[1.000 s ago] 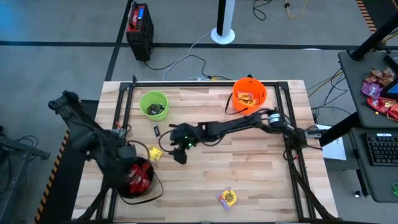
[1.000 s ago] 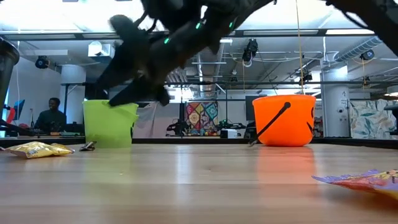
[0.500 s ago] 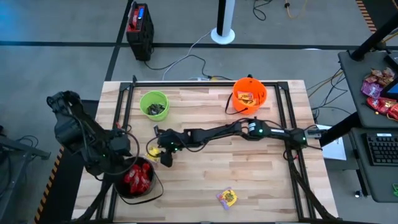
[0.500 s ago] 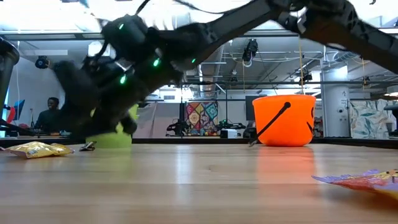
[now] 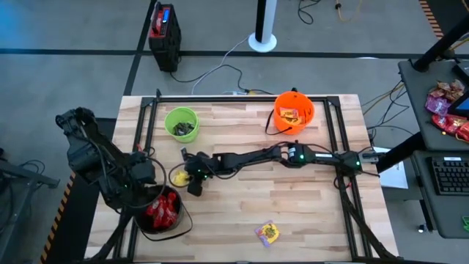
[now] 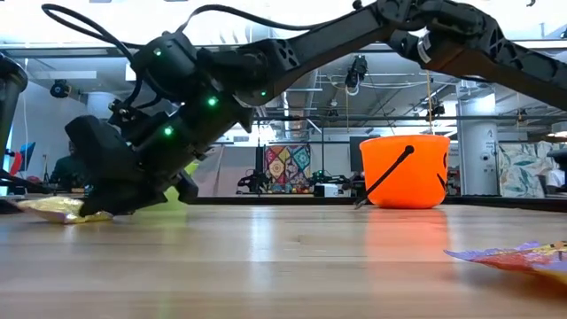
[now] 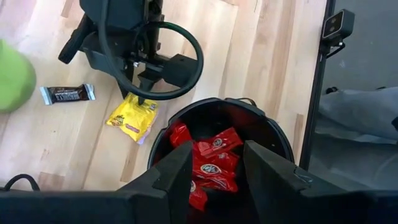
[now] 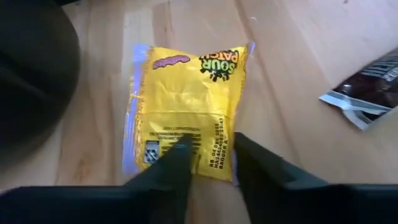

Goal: Sort candy by brand, put in halloween buckets
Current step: Put the yellow candy into the orange bucket

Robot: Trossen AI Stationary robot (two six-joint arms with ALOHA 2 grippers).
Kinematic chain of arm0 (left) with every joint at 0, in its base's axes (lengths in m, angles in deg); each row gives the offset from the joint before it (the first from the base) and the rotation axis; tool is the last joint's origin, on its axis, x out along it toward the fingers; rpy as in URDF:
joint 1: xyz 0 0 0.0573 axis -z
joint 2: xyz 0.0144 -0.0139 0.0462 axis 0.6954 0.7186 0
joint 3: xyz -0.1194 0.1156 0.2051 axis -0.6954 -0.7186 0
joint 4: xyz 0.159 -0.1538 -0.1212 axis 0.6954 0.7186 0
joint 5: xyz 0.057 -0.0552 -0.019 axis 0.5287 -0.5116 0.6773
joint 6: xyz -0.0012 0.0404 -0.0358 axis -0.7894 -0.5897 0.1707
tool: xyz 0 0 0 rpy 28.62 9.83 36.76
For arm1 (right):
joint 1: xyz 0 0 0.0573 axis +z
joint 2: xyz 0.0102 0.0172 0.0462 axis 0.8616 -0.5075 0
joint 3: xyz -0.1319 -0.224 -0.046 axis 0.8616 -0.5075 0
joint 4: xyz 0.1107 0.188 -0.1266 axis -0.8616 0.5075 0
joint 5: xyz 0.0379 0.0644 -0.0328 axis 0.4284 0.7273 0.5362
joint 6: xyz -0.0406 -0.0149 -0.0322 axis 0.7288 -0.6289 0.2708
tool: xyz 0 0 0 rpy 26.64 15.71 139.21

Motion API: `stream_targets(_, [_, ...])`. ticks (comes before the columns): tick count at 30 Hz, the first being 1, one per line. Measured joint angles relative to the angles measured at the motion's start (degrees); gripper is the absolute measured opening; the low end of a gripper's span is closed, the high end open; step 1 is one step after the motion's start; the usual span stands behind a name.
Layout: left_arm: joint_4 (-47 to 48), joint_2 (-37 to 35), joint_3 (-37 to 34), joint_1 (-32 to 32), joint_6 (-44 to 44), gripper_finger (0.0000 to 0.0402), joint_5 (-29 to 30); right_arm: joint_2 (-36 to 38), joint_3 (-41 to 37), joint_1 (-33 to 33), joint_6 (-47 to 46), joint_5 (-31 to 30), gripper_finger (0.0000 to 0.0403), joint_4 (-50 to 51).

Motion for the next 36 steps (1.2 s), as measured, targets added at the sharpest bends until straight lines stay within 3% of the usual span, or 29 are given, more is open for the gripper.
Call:
stream_targets(6, [0.7, -0.1, 0.0, 0.0, -0.3, 0.0128, 1.6, 0.6, -0.2, -0.1, 1.6, -0.1, 0.002, 1.5])
stream_targets(12, [1.0, -0.1, 0.0, 0.0, -0.3, 0.0128, 4.0, 4.4, -0.5, -0.3, 3.8, 0.2, 0.001, 11.4])
stream_targets(18, [1.1, -0.3, 0.0, -0.1, -2.0, 0.0128, 10.0, 13.7, -0.7, -0.4, 9.5, -3.1, 0.0009, 35.5])
stream_targets(21, [1.1, -0.3, 0.0, -0.2, -2.1, 0.0128, 14.3, 20.1, -0.7, -1.0, 12.2, -7.5, 0.0009, 50.0])
stream_targets(25, [1.1, -0.3, 0.0, -1.1, -2.1, 0.0128, 18.2, 28.8, -1.1, -2.8, 14.9, -17.9, 0.0009, 63.9])
stream_targets(27, [0.9, -0.2, 0.0, -2.0, -2.1, 0.0128, 19.1, 33.2, -1.1, -5.0, 16.1, -21.7, 0.0009, 68.4])
stream_targets(31, [0.2, -0.1, 0.0, -3.4, -2.0, 0.0128, 19.5, 40.8, -2.2, -13.1, 13.5, -22.4, 0.0009, 73.5])
stream_targets(36, [-0.7, 0.4, 0.0, -5.0, -2.0, 0.0128, 21.9, 47.9, -8.6, -26.3, 0.7, -21.2, 0.0009, 74.6])
